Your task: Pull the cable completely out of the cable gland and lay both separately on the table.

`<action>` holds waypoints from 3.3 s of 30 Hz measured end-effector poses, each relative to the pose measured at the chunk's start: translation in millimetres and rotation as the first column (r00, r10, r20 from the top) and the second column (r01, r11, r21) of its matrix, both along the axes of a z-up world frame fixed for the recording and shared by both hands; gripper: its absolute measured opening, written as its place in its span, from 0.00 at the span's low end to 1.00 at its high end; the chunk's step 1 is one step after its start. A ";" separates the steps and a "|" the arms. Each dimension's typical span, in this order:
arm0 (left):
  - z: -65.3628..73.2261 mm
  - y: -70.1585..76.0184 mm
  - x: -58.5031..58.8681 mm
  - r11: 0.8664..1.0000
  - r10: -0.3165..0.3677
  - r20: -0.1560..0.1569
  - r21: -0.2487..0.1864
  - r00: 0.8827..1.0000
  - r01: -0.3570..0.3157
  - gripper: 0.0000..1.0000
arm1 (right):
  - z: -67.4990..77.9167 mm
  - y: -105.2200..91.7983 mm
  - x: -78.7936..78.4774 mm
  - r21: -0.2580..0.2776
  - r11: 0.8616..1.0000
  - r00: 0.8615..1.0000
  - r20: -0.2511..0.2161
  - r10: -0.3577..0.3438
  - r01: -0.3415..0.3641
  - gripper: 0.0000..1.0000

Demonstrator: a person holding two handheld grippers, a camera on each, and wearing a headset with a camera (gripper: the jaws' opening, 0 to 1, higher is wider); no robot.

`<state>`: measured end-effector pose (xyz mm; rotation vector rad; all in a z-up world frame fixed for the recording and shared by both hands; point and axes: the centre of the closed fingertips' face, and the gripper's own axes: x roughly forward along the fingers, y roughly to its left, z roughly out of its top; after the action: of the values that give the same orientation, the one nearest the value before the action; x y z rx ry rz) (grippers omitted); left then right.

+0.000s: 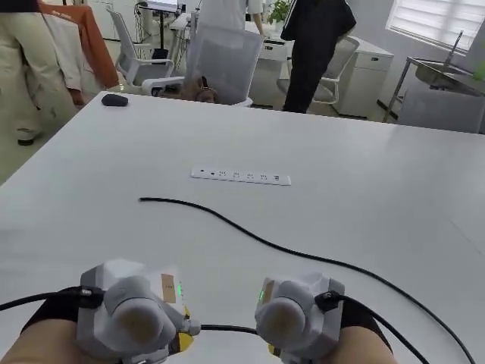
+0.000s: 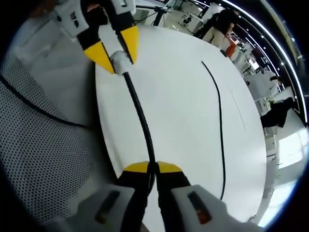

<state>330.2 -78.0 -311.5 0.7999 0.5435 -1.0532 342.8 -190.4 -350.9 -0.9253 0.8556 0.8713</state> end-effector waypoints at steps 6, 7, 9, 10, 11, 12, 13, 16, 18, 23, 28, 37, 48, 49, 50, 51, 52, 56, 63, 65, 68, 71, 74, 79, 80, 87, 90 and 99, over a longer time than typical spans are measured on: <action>-1.5 -2.4 -1.9 1.000 -0.011 -0.008 0.001 1.000 0.011 0.17 | 10.7 2.4 8.2 0.124 0.989 0.996 0.001 -0.086 0.085 0.02; -1.5 -2.8 -2.0 1.000 -0.013 -0.009 0.000 1.000 0.013 0.17 | 11.8 0.3 8.6 0.114 0.990 0.996 0.005 -0.086 0.085 0.02; -1.3 -3.0 -1.8 1.000 -0.015 -0.007 0.001 1.000 0.015 0.17 | 11.4 0.5 9.4 0.108 0.991 0.997 0.012 -0.082 0.080 0.03; -1.3 -3.0 -1.7 1.000 -0.015 -0.007 0.001 1.000 0.015 0.17 | 13.0 2.1 9.9 0.121 0.989 0.996 0.009 -0.084 0.082 0.02; -1.8 -3.0 -1.7 1.000 -0.015 -0.009 0.002 1.000 0.015 0.17 | 17.1 10.1 11.6 0.181 0.979 0.995 0.006 -0.101 0.098 0.02; -2.5 -2.8 -1.6 1.000 -0.017 -0.010 0.005 1.000 0.017 0.17 | 21.0 13.1 13.7 0.198 0.975 0.994 0.013 -0.106 0.102 0.02; -3.8 -2.4 -1.2 1.000 -0.023 -0.011 0.013 1.000 0.023 0.17 | 24.8 19.9 15.3 0.222 0.971 0.996 0.017 -0.092 0.086 0.02; -4.5 -1.5 0.4 1.000 -0.024 -0.009 0.018 1.000 0.025 0.17 | 27.2 29.4 17.6 0.265 0.961 0.997 -0.019 -0.080 0.083 0.02; -3.9 -0.5 1.7 1.000 -0.018 -0.011 0.013 1.000 0.018 0.17 | 30.2 30.7 22.7 0.278 0.957 0.997 -0.021 -0.076 0.079 0.02; -5.7 2.0 1.7 1.000 -0.017 -0.016 0.020 1.000 0.017 0.17 | 42.0 30.6 51.5 0.313 0.947 0.997 -0.012 -0.075 0.075 0.03; -8.6 3.6 1.8 0.999 -0.020 -0.021 0.028 1.000 0.020 0.17 | 75.5 29.9 107.3 0.355 0.931 0.993 0.050 -0.111 0.086 0.03; -14.3 9.8 4.1 0.999 -0.010 -0.029 0.049 1.000 0.011 0.17 | 109.8 3.2 231.9 0.390 0.906 0.953 0.177 -0.247 0.162 0.03; -15.2 17.2 9.7 0.998 0.020 -0.046 0.053 0.999 -0.018 0.17 | 29.5 -80.9 268.4 0.421 0.746 0.819 0.013 -0.574 0.516 0.05; -14.8 18.3 10.7 0.998 0.025 -0.047 0.051 0.999 -0.023 0.17 | 17.5 -85.7 263.4 0.404 0.743 0.817 -0.017 -0.577 0.533 0.05; -14.6 19.7 12.0 0.998 0.034 -0.050 0.048 0.998 -0.032 0.17 | 10.7 -90.2 260.3 0.392 0.736 0.809 -0.038 -0.587 0.552 0.05; -14.8 20.5 12.4 0.998 0.038 -0.053 0.047 0.998 -0.035 0.17 | 3.5 -97.9 258.4 0.380 0.727 0.797 -0.047 -0.603 0.572 0.06; -15.1 21.2 12.6 0.998 0.040 -0.054 0.047 0.998 -0.038 0.17 | -0.5 -102.8 256.6 0.375 0.716 0.785 -0.057 -0.617 0.589 0.06; -16.7 21.0 11.5 0.998 0.039 -0.064 0.051 0.997 -0.036 0.17 | -18.7 -117.8 235.6 0.314 0.694 0.752 -0.120 -0.648 0.648 0.11; -12.5 12.0 12.1 0.999 0.018 -0.058 0.035 0.998 -0.016 0.17 | -16.2 -117.0 210.7 0.338 0.695 0.769 -0.189 -0.611 0.635 0.24; -7.1 9.9 14.4 1.000 0.023 -0.049 0.015 0.999 -0.022 0.17 | -9.9 -115.3 202.3 0.342 0.721 0.794 -0.169 -0.584 0.603 0.24; 0.4 6.2 15.8 0.999 0.026 -0.054 -0.026 0.998 -0.027 0.17 | -6.1 -114.2 183.8 0.278 0.798 0.844 -0.138 -0.518 0.535 0.32; 11.0 8.9 21.6 0.999 0.029 -0.017 -0.018 0.999 -0.029 0.17 | 2.6 -104.5 169.0 0.297 0.812 0.864 -0.141 -0.483 0.503 0.34; 20.2 8.7 27.1 0.998 0.046 -0.019 -0.050 0.999 -0.047 0.17 | 9.2 -93.1 146.8 0.258 0.874 0.911 -0.119 -0.394 0.412 0.38; 27.0 7.4 40.0 0.999 0.018 0.008 -0.028 1.000 -0.018 0.17 | 22.2 -60.3 100.8 0.296 0.905 0.951 -0.148 -0.271 0.304 0.38; 32.0 5.8 43.9 0.999 0.018 0.016 -0.031 1.000 -0.017 0.17 | 27.0 -50.3 86.9 0.317 0.908 0.959 -0.161 -0.232 0.272 0.36; 37.5 -3.1 63.0 0.998 0.001 -0.005 -0.062 1.000 -0.001 0.17 | 48.7 -28.3 16.7 0.366 0.899 0.962 -0.209 -0.173 0.241 0.36; 30.2 -4.7 67.3 0.997 0.003 -0.062 -0.078 0.998 -0.008 0.17 | 59.4 -28.5 -5.2 0.346 0.912 0.969 -0.184 -0.164 0.220 0.36; -12.4 -17.7 88.0 0.999 -0.027 -0.184 -0.032 0.983 0.021 0.17 | 87.1 -27.9 -55.0 0.410 0.878 0.967 -0.168 -0.193 0.247 0.37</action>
<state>418.1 -95.7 -323.9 0.6877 0.6744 -1.1622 287.9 -218.3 -263.8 -0.3820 0.8115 0.8763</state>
